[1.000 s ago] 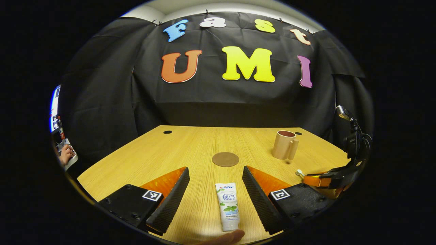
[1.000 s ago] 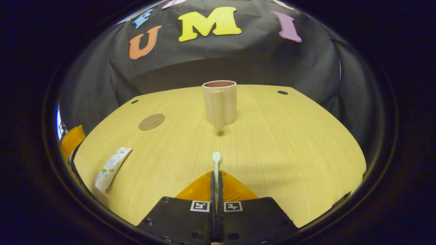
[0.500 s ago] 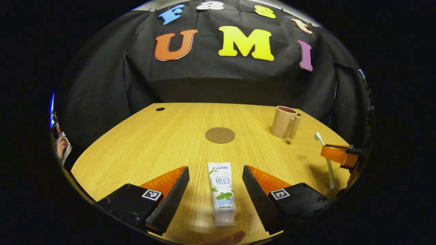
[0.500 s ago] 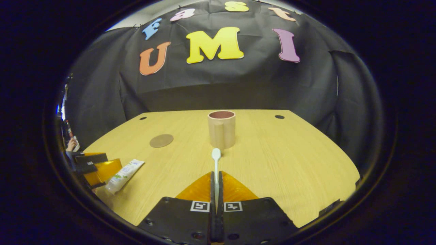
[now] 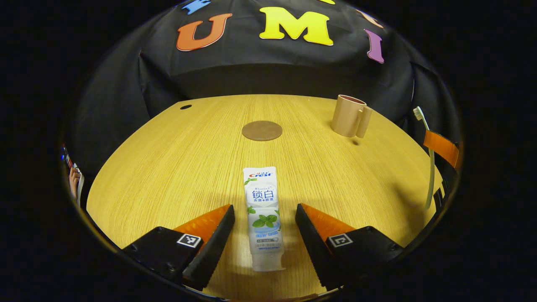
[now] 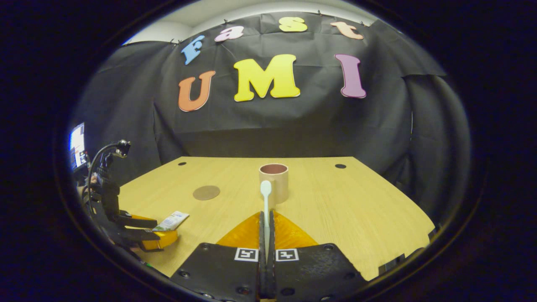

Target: Put the toothbrush and toothpaste on the desktop into the cup, then pick up the cup and place it on the coaster on the desktop.

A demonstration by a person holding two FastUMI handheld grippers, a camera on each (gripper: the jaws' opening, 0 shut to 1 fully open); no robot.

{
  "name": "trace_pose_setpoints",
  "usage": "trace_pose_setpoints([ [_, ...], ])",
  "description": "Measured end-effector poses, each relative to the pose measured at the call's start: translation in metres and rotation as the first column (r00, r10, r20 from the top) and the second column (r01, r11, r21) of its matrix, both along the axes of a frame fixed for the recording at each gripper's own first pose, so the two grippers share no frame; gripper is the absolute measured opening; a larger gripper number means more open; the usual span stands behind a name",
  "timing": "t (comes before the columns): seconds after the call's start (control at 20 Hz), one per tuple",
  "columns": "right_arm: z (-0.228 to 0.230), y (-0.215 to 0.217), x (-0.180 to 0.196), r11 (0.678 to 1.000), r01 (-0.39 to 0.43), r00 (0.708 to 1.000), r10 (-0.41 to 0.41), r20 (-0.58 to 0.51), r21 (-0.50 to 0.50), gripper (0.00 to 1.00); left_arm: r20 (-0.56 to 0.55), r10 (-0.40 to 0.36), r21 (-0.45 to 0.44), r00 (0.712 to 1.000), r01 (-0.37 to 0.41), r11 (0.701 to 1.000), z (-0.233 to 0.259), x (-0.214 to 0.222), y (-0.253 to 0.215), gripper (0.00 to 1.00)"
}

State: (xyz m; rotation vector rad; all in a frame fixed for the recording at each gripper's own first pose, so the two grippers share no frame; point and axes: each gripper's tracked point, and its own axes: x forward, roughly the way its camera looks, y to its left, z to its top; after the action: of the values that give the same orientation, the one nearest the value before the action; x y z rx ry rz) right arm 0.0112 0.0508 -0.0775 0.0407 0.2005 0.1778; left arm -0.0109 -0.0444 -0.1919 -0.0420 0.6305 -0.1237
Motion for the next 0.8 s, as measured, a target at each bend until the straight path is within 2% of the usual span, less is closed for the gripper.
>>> trace_pose_setpoints([
  [0.3, 0.003, -0.005, -0.001, 1.0, 0.004, 1.0, -0.004, 0.009, 0.012, 0.0, -0.023, 0.031, -0.015, 0.999, -0.031, 0.999, -0.003, 0.003, 0.003, 0.8],
  [0.5, 0.009, -0.008, -0.002, 1.0, 0.012, 1.0, -0.013, 0.02, 0.02, 0.0, -0.029, 0.035, 0.014, 0.999, -0.035, 0.999, -0.003, 0.006, 0.009, 0.7],
  [0.65, 0.011, -0.011, -0.003, 1.0, 0.012, 0.999, -0.013, 0.031, 0.022, 0.0, -0.034, 0.06, -0.006, 0.998, -0.06, 0.998, -0.003, 0.009, 0.013, 0.52],
  [0.8, 0.015, -0.012, -0.004, 1.0, 0.012, 0.999, -0.013, 0.041, 0.014, 0.0, -0.019, 0.044, -0.018, 0.999, -0.044, 0.999, -0.002, 0.009, 0.011, 0.49],
])
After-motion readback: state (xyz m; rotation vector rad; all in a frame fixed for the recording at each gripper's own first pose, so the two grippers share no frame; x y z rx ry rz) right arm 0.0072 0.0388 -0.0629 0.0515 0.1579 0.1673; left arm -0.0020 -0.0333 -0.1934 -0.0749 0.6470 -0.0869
